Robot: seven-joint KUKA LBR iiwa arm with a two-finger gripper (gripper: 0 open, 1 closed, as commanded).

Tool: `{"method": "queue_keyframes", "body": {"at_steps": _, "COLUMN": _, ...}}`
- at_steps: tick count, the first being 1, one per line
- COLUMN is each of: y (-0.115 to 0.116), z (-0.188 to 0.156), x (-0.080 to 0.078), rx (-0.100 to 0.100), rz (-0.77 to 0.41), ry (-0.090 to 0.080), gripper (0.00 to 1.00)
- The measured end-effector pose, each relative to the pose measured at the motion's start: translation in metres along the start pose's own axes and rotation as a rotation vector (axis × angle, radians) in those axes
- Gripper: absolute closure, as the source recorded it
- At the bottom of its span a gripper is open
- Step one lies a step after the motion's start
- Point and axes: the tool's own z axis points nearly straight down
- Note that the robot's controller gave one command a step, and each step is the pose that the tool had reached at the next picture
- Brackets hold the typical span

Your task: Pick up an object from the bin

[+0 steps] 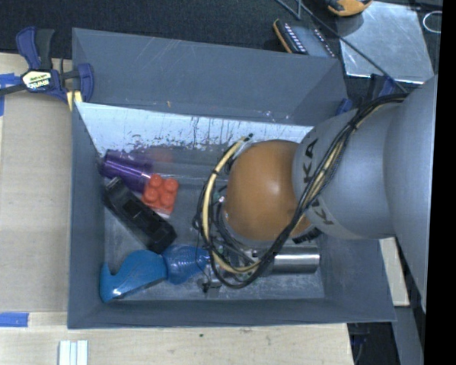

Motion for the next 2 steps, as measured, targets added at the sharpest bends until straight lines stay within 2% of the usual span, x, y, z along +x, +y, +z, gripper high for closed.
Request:
{"method": "queue_keyframes", "body": {"at_steps": 1, "y": 0.0042, "z": 0.0412, "x": -0.0052, "rx": 0.001, "rz": 0.044, "ry": 0.017, "gripper": 0.00}}
{"method": "queue_keyframes", "body": {"at_steps": 2, "y": 0.0118, "z": 0.0475, "x": -0.0025, "rx": 0.010, "rz": 0.239, "ry": 0.015, "gripper": 0.00}}
